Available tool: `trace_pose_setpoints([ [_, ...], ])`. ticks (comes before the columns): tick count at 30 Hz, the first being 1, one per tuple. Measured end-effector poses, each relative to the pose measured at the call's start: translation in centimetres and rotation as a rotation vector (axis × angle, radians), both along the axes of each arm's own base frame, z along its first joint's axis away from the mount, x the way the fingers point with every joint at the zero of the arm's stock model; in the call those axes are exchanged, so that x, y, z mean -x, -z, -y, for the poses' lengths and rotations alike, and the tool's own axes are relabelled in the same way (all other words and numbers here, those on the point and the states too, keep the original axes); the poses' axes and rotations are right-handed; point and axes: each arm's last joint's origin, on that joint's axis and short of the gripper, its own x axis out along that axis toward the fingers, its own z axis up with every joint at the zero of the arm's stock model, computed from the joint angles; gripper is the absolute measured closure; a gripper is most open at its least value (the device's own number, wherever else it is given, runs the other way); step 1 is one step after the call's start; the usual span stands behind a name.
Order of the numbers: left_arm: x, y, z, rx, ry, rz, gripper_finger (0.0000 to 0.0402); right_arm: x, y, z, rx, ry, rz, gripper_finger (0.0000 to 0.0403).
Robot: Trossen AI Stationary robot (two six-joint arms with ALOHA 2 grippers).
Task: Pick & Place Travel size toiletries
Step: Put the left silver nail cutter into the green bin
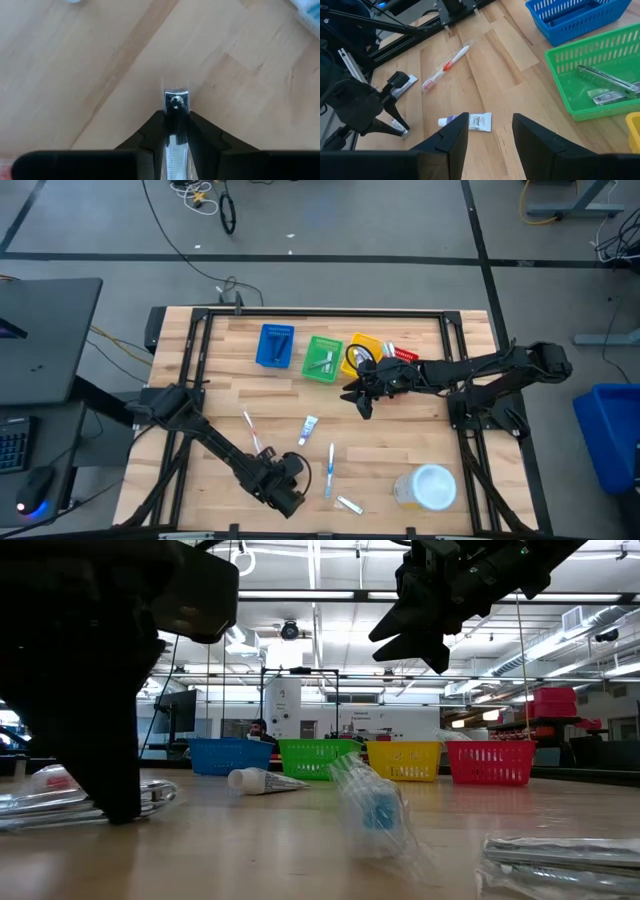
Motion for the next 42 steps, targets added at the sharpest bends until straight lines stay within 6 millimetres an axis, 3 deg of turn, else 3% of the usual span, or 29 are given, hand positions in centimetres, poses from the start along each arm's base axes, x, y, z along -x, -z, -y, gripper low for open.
trace_pose_setpoints([
  [4, -0.7, -0.3, -1.2, -0.001, -0.023, -0.001, 0.0333, 0.0, 0.0, -0.1, -0.037, -0.013, -0.002, 0.0243],
  [7, -1.1, -2.0, -3.1, -0.065, -0.052, 0.031, 0.0337, 0.0, 0.0, -0.2, -0.053, -0.041, -0.002, 0.0243],
  [13, -0.8, -6.9, -8.6, -0.219, -0.168, 0.070, 0.0329, 0.3, 0.4, -0.3, -0.075, -0.094, -0.057, 0.0244],
  [18, -2.2, -9.1, -13.9, -0.318, -0.155, 0.091, 0.0332, 1.1, 1.5, 0.0, -0.015, -0.137, -0.184, 0.0243],
  [24, -4.8, -9.3, -19.8, -0.342, -0.119, 0.135, 0.0328, 1.8, 2.2, 0.4, 0.144, -0.142, -0.294, 0.0244],
  [32, -6.3, -9.6, -26.3, -0.363, -0.100, 0.193, 0.0329, 1.3, 1.7, 0.6, 0.316, -0.186, -0.225, 0.0243],
  [36, -6.3, -9.8, -28.8, -0.344, -0.114, 0.209, 0.0328, 1.0, 1.3, 0.6, 0.331, -0.184, -0.171, 0.0242],
  [42, -7.8, -7.0, -31.0, -0.341, -0.082, 0.199, 0.0327, 0.8, 1.1, 0.6, 0.325, -0.174, -0.146, 0.0242],
])
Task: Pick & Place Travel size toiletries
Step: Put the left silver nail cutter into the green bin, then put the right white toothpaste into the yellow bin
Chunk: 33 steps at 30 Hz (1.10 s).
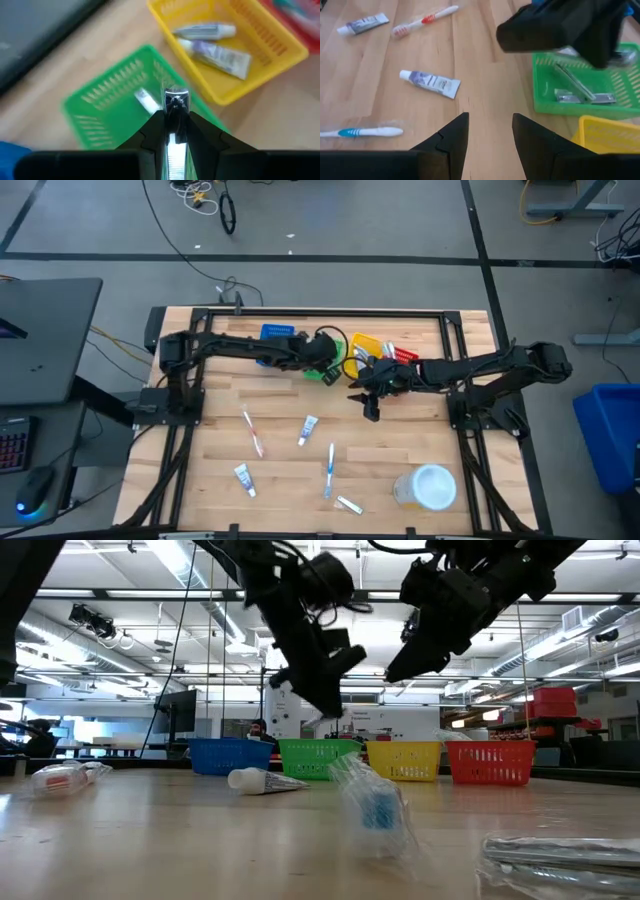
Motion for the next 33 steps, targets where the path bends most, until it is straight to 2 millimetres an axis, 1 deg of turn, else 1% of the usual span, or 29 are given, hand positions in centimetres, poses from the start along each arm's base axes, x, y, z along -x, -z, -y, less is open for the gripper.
trace_pose_setpoints([
  [2, -0.3, 1.4, -0.4, 0.017, 0.028, -0.034, 0.0328, 0.0, 0.0, 0.0, -0.002, 0.001, 0.002, 0.0243],
  [5, -0.5, 2.4, -1.1, 0.038, 0.021, -0.047, 0.0323, 0.0, 0.0, 0.0, -0.008, 0.005, 0.002, 0.0242],
  [6, -0.8, 2.4, -1.3, 0.034, 0.016, -0.027, 0.0320, 0.0, 0.0, 0.0, -0.014, 0.012, 0.004, 0.0243],
  [8, -0.5, 2.7, -1.5, 0.033, 0.009, -0.053, 0.0313, 0.0, 0.0, 0.0, -0.027, 0.021, 0.006, 0.0244],
  [11, -0.8, 3.3, -1.7, 0.029, 0.012, -0.049, 0.0305, -0.1, -0.1, 0.0, -0.041, 0.032, 0.015, 0.0244],
  [13, -0.7, 3.7, -1.8, 0.033, 0.046, -0.087, 0.0304, -0.2, -0.2, 0.0, -0.050, 0.038, 0.034, 0.0243],
  [15, -1.1, 3.9, -1.8, 0.018, 0.083, -0.076, 0.0303, -0.3, -0.3, 0.0, -0.060, 0.045, 0.045, 0.0243],
  [21, -0.9, 4.7, -1.8, 0.046, 0.103, -0.113, 0.0301, -0.4, -0.5, 0.0, -0.076, 0.057, 0.068, 0.0244],
  [28, -0.9, 4.4, -1.7, 0.038, 0.127, -0.122, 0.0301, -0.4, -0.5, 0.0, -0.076, 0.057, 0.070, 0.0244],
  [30, -0.5, 3.6, -1.6, 0.053, 0.151, -0.158, 0.0301, -0.4, -0.5, 0.0, -0.076, 0.057, 0.070, 0.0245],
  [33, 0.4, 1.9, -1.3, 0.079, 0.139, -0.204, 0.0302, -0.4, -0.5, 0.0, -0.076, 0.057, 0.070, 0.0244],
])
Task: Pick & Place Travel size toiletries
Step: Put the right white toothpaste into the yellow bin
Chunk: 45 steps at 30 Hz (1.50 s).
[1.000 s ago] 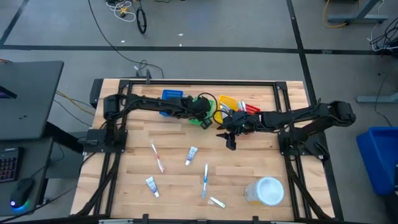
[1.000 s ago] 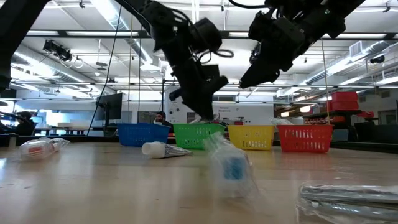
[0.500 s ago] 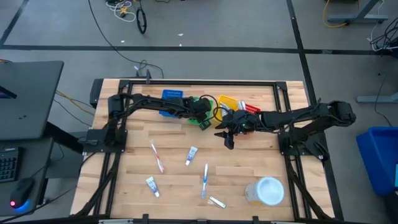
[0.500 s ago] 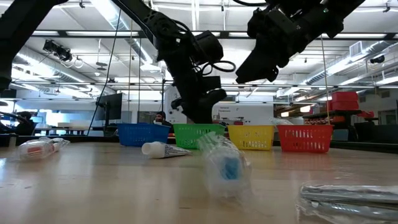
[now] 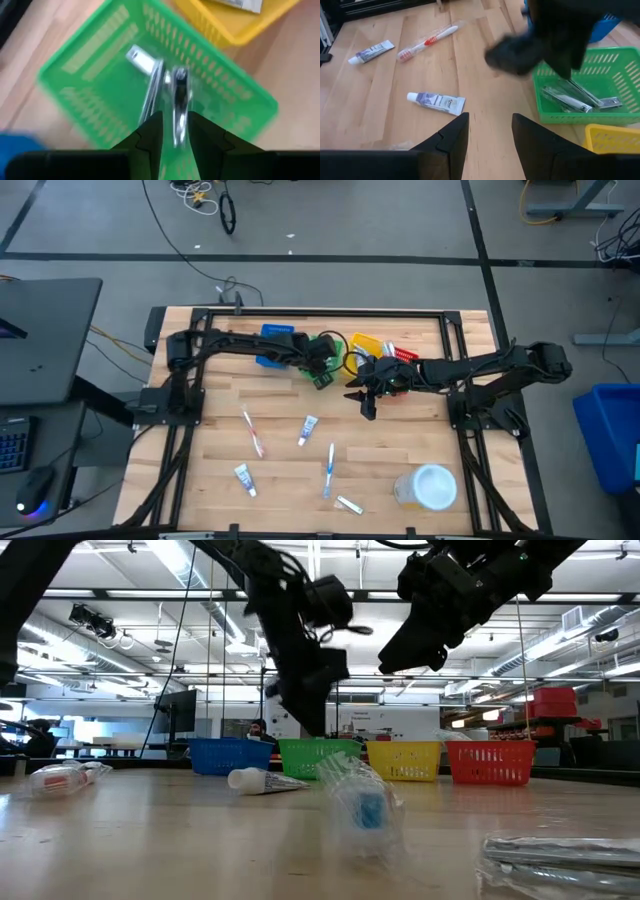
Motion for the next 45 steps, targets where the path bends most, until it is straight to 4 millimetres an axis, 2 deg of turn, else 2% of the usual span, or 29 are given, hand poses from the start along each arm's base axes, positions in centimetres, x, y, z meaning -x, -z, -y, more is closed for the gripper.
trace_pose_setpoints([
  [6, 2.7, -5.2, 1.5, -0.050, 0.015, -0.001, 0.0307, 0.0, 0.0, 0.0, 0.000, 0.000, 0.000, 0.0246],
  [12, 6.4, -10.7, 3.7, -0.120, 0.059, 0.049, 0.0313, 0.0, 0.0, 0.0, 0.000, 0.000, 0.001, 0.0247],
  [16, 9.2, -12.7, 5.7, -0.185, 0.105, 0.132, 0.0317, 0.0, 0.0, -0.1, 0.009, -0.010, -0.003, 0.0249],
  [18, 10.4, -12.7, 6.8, -0.202, 0.128, 0.200, 0.0319, 0.1, 0.2, -0.4, 0.012, -0.024, -0.022, 0.0250],
  [21, 12.2, -11.3, 8.3, -0.211, 0.167, 0.300, 0.0322, 0.2, 0.3, -1.0, 0.030, -0.061, -0.043, 0.0249],
  [26, 15.0, -7.5, 9.7, -0.179, 0.225, 0.393, 0.0322, 0.2, 0.3, -1.9, 0.142, -0.173, -0.039, 0.0253],
  [30, 16.4, -5.1, 10.3, -0.131, 0.266, 0.483, 0.0322, 0.0, -0.1, -2.0, 0.231, -0.232, 0.010, 0.0253],
  [33, 17.0, -3.9, 10.5, -0.124, 0.304, 0.542, 0.0322, -0.5, -0.9, -1.8, 0.290, -0.243, 0.108, 0.0254],
  [38, 17.4, -2.8, 10.5, -0.127, 0.306, 0.571, 0.0322, -1.7, -1.8, -1.8, 0.284, -0.291, 0.276, 0.0243],
  [41, 17.4, -2.8, 10.5, -0.140, 0.307, 0.570, 0.0323, -2.8, -1.0, -2.0, 0.261, -0.338, 0.329, 0.0228],
  [45, 17.3, -3.0, 10.5, -0.146, 0.306, 0.593, 0.0323, -4.4, 1.1, -2.2, 0.239, -0.381, 0.337, 0.0202],
])
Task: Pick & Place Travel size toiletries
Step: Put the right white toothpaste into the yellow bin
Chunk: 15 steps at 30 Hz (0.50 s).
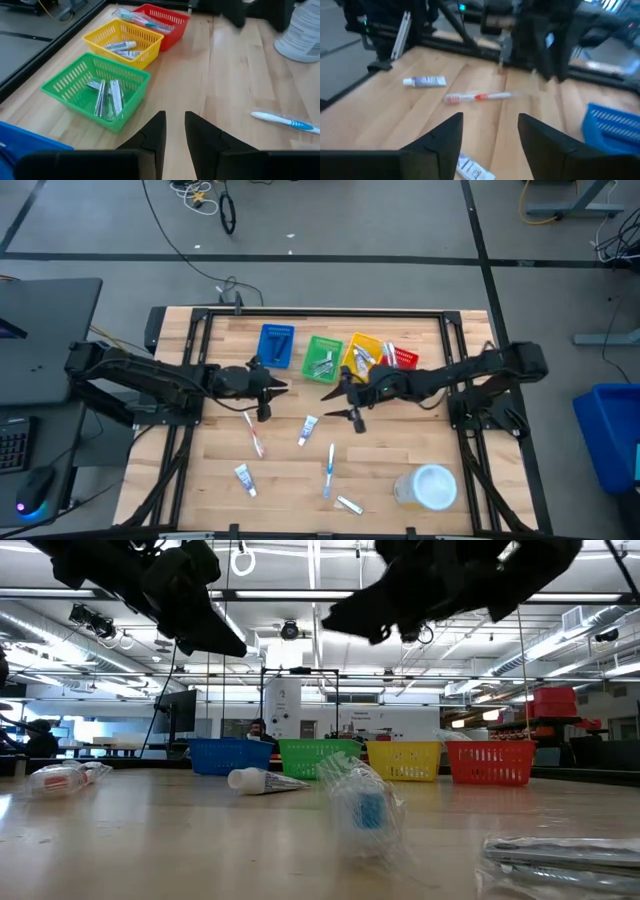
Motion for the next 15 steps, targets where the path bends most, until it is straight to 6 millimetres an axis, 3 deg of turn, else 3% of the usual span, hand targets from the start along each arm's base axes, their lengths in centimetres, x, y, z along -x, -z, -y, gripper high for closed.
trace_pose_setpoints([
  [9, -0.3, -0.6, -0.1, -0.079, 0.027, 0.031, 0.0323, -5.0, 3.8, -0.7, -0.036, -0.120, -0.174, 0.0176],
  [15, -0.3, -0.6, -0.1, -0.100, 0.037, 0.029, 0.0323, -7.2, 6.4, -0.9, -0.009, -0.184, -0.304, 0.0177],
])
